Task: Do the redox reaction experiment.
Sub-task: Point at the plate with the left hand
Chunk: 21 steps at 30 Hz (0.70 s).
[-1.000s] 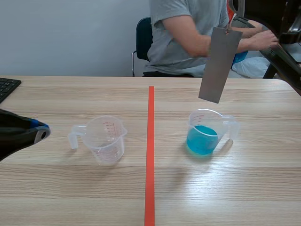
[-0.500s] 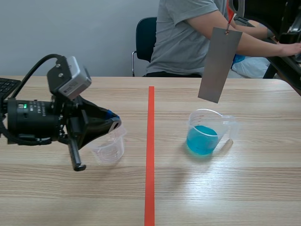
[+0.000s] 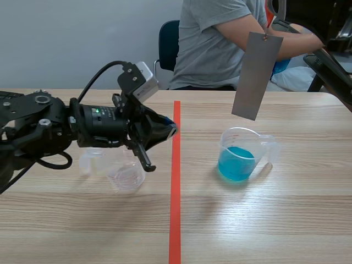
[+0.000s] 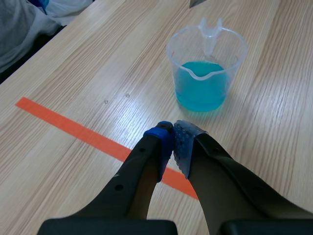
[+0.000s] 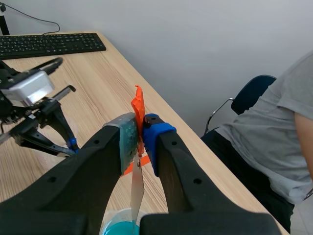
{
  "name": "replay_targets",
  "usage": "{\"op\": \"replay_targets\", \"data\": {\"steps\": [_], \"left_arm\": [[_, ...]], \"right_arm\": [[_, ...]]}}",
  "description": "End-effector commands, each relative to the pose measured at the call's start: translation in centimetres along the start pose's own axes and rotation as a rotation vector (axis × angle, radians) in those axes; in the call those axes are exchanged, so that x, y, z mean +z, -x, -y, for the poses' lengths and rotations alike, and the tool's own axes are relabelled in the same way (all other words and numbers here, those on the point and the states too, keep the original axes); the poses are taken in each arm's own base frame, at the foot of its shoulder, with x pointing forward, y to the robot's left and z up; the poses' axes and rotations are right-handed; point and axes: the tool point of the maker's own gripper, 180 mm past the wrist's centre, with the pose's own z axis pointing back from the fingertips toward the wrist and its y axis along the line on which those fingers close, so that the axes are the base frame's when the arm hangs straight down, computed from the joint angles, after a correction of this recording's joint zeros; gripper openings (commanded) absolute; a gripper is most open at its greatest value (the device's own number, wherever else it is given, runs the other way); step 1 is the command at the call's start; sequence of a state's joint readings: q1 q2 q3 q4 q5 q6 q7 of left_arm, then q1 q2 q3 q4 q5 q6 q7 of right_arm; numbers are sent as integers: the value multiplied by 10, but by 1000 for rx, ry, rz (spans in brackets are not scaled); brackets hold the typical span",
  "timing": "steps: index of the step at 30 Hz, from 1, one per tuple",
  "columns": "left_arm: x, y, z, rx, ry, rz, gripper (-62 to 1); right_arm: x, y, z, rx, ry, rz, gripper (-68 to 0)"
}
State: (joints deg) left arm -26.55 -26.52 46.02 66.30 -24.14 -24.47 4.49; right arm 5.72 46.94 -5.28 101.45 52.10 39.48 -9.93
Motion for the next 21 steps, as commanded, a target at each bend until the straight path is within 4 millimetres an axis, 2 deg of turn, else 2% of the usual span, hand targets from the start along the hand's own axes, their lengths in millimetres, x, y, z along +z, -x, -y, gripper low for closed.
{"op": "replay_targets", "data": {"steps": [1,10,21], "left_arm": [[-8,-20,0,-21,12,50,-573],[-36,-36,-4,7,14,87,-573],[-54,-43,-1,40,22,107,-573]], "right_arm": [[1,-12,6,9,15,39,-660],[1,-12,6,9,15,39,-660],[1,-12,6,9,15,40,-660]]}}
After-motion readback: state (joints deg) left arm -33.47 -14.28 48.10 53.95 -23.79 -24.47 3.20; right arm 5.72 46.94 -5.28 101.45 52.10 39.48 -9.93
